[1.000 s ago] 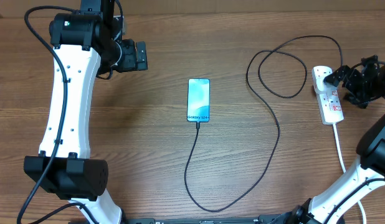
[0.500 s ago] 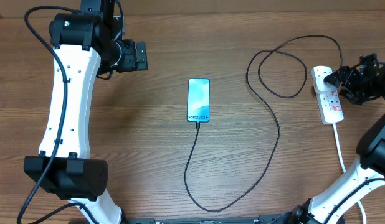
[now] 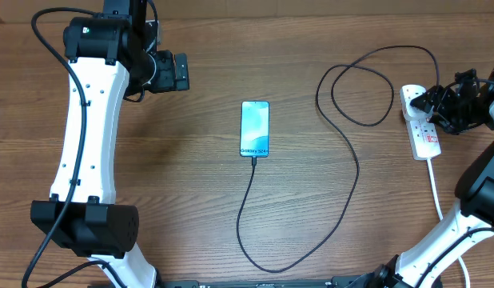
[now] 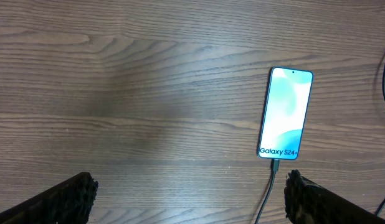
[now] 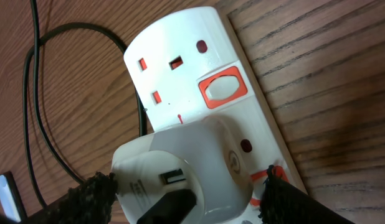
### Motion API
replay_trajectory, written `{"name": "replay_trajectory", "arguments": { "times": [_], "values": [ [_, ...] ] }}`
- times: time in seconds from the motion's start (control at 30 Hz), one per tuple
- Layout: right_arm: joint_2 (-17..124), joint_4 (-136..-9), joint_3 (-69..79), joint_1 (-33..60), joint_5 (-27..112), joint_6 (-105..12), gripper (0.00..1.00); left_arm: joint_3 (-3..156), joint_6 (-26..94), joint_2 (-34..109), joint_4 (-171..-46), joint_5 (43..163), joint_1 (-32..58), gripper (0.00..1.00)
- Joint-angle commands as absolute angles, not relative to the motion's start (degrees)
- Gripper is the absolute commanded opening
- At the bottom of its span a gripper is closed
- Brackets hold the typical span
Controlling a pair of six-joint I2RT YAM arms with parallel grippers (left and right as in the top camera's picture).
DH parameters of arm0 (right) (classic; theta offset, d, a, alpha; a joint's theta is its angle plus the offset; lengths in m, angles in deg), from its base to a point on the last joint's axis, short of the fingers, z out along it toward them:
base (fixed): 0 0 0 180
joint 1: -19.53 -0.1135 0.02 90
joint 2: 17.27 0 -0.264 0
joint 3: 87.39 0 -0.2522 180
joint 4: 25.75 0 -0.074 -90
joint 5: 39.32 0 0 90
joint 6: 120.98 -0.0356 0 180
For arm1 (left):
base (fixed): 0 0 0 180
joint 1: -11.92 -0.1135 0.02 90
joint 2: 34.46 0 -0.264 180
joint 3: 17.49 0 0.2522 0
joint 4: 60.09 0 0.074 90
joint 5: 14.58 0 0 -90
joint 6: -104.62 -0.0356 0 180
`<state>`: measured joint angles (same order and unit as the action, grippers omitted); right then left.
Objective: Plug charger to phone and switch on socket
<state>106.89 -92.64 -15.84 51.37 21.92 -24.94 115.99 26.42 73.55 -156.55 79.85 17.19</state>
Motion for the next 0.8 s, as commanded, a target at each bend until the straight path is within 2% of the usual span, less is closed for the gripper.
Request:
{"name": "replay_trajectory", "arguments": {
  "times": [0.0,0.77],
  "values": [
    [107.3,-92.9,-15.3,51.0,21.0,-24.5,0.77,116.1,25.8,73.9,-156.3,79.5,17.7,1.00],
    [107.3,-92.5,-13.2,51.0,19.5,-24.9,0.77,116.1,25.8,73.9,-156.3,79.5,17.7,1.00]
  ]
}}
